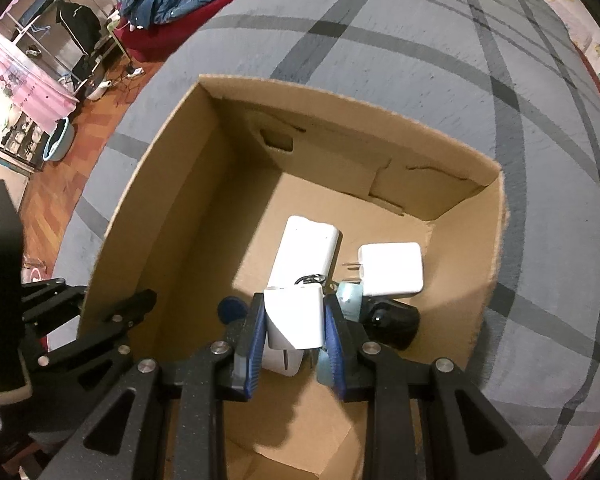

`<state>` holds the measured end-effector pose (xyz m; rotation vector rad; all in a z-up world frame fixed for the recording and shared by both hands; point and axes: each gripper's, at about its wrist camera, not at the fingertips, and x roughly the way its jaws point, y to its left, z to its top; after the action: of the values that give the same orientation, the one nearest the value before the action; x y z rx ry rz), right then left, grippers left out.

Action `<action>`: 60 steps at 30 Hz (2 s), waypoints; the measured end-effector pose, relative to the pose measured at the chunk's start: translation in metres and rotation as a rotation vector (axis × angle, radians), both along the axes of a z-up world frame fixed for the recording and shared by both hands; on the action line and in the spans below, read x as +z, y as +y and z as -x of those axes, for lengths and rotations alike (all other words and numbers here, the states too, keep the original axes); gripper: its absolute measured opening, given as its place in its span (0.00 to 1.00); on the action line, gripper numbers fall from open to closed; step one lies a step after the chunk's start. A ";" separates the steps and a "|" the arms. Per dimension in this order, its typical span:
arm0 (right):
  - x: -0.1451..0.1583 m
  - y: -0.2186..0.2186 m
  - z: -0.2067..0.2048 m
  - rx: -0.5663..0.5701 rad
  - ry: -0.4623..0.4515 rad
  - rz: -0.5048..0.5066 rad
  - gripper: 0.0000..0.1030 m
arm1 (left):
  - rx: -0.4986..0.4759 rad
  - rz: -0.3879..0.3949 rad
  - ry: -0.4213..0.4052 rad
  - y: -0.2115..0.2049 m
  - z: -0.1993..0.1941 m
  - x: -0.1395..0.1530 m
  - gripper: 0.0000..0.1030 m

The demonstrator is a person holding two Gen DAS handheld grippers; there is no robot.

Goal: Organize rigid objects
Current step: 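Carry the white plug charger into the box with the right gripper, then lower the plug charger beside the remote and open the right gripper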

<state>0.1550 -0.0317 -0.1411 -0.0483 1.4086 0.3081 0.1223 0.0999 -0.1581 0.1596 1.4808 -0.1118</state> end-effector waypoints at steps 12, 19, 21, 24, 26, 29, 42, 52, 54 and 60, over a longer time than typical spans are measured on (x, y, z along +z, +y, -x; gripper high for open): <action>-0.025 0.009 -0.002 0.017 0.033 0.023 0.29 | 0.003 0.009 -0.001 0.002 0.000 -0.001 0.12; -0.029 0.011 -0.002 0.016 0.042 0.020 0.29 | 0.001 0.015 0.000 0.004 -0.001 -0.001 0.12; -0.030 0.012 -0.003 0.013 0.046 0.019 0.29 | 0.000 0.017 0.000 0.004 -0.001 -0.001 0.12; -0.031 0.011 -0.004 0.010 0.047 0.019 0.30 | -0.003 0.018 0.001 0.004 -0.001 -0.001 0.12; -0.030 0.011 -0.005 0.010 0.047 0.020 0.30 | -0.005 0.019 0.001 0.004 -0.002 -0.001 0.12; -0.029 0.010 -0.005 0.009 0.042 0.020 0.30 | -0.006 0.020 0.001 0.004 -0.002 -0.002 0.12; -0.023 0.011 -0.008 -0.006 0.007 0.048 0.60 | -0.014 0.023 0.002 0.005 -0.003 -0.002 0.12; -0.011 0.010 -0.008 -0.024 -0.039 0.052 0.88 | -0.017 0.019 0.000 0.004 -0.002 -0.002 0.12; -0.007 0.011 -0.007 -0.024 -0.049 0.051 0.88 | -0.017 0.017 -0.002 0.003 -0.002 -0.002 0.12; 0.007 0.004 -0.003 -0.051 -0.076 0.052 0.99 | -0.020 0.013 -0.002 0.002 -0.002 -0.002 0.12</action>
<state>0.1579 -0.0277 -0.1337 -0.0665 1.3403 0.2250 0.1244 0.1021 -0.1601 0.1643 1.4763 -0.1374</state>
